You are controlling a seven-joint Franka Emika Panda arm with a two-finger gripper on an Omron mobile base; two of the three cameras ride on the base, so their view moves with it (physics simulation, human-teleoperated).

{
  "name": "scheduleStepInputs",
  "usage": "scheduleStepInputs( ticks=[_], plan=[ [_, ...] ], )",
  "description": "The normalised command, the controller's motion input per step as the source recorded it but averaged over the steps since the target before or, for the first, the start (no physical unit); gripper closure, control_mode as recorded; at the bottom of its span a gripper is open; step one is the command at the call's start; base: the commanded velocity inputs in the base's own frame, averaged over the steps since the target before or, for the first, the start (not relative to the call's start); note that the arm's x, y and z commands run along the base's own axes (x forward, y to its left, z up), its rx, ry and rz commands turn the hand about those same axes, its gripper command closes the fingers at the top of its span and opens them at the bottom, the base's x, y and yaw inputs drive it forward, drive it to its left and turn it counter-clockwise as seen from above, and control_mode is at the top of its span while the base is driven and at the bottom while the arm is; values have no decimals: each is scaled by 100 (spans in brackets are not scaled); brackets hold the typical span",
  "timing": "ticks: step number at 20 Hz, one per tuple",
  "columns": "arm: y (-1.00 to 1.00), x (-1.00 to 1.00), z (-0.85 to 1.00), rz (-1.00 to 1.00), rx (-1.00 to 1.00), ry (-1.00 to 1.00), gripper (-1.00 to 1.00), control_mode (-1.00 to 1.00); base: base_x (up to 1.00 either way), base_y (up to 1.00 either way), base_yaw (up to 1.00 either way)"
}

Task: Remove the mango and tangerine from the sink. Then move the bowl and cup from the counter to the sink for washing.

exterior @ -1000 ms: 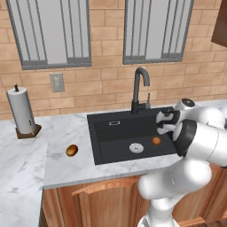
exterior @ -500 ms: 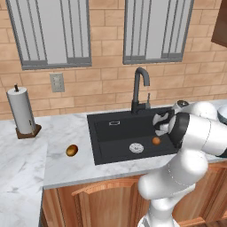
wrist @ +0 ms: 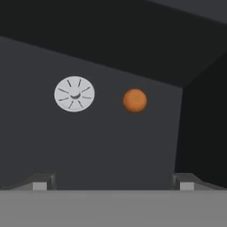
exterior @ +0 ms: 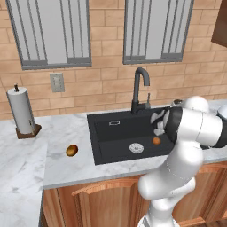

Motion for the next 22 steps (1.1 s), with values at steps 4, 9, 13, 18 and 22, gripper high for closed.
scheduleStepInputs(
  ticks=[4,9,13,18,22],
  plan=[
    [-4,18,-10,0,0,2,-100,-100,0,0,0],
    [-9,15,-14,0,0,0,-100,-100,0,0,0],
    [-10,14,-15,0,0,0,-100,-100,0,0,0],
    [-7,14,-14,0,0,0,-100,-100,0,0,0],
    [-1,18,-10,0,1,0,-100,-100,0,0,0]
  ],
)
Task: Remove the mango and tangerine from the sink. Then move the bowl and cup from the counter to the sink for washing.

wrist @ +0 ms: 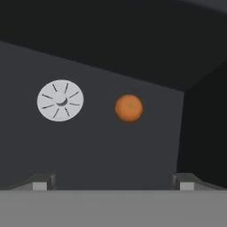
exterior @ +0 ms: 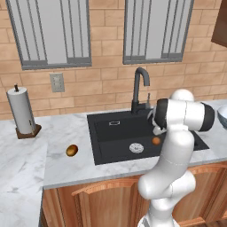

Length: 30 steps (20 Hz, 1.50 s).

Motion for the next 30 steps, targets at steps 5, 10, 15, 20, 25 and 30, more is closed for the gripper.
scheduleStepInputs(
  ticks=[5,10,15,20,25,30],
  plan=[
    [0,14,-13,0,1,0,-100,-100,0,0,0],
    [-7,11,-13,0,0,0,-100,-100,0,0,0],
    [-9,10,-9,0,0,0,-100,-100,0,0,0],
    [-11,9,-6,-2,0,0,-100,-100,0,0,0],
    [-4,11,-7,-4,0,0,-100,-100,0,0,0],
    [0,14,-10,-5,5,0,-100,-100,0,0,0]
  ],
)
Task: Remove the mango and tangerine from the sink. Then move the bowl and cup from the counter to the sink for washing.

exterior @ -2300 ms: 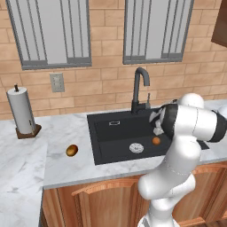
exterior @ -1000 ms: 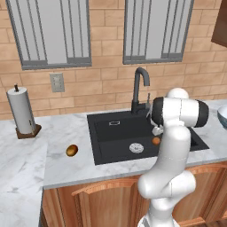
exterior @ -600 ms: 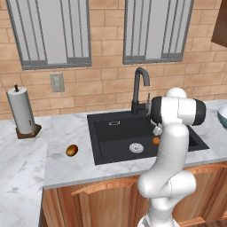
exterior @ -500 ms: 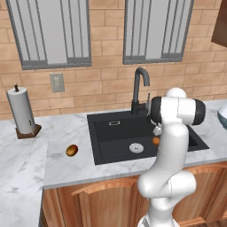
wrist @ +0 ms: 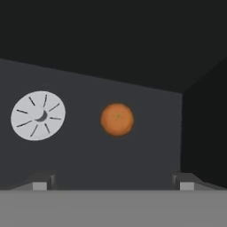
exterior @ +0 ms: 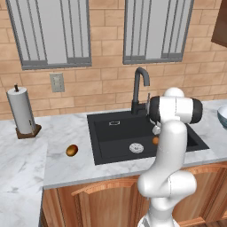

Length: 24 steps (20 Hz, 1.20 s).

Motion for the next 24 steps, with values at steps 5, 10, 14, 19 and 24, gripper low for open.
scheduleStepInputs(
  ticks=[5,10,14,19,24],
  plan=[
    [0,15,-11,-5,2,-3,-100,-100,0,0,0],
    [0,13,-13,-5,0,-2,-100,-100,0,0,0],
    [0,12,-13,-4,0,-4,-100,-100,0,0,0],
    [0,9,-13,-5,0,-2,-100,-100,0,0,0],
    [0,7,-12,-5,0,-1,-100,-100,0,0,0]
  ],
)
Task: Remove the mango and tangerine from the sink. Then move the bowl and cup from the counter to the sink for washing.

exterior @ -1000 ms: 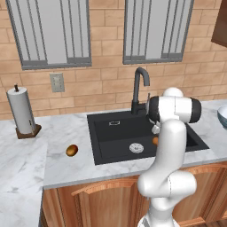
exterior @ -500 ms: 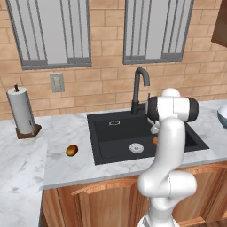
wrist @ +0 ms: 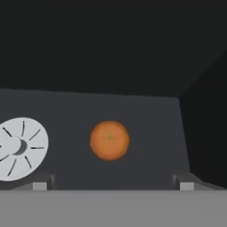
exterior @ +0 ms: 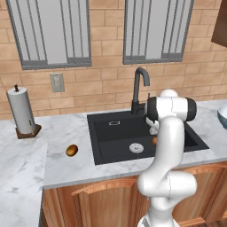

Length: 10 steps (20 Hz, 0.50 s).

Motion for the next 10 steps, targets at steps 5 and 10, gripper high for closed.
scheduleStepInputs(
  ticks=[5,10],
  plan=[
    [0,6,-11,-5,0,0,-100,-100,0,0,0],
    [0,8,-11,-3,0,0,-100,-100,0,0,0]
  ],
)
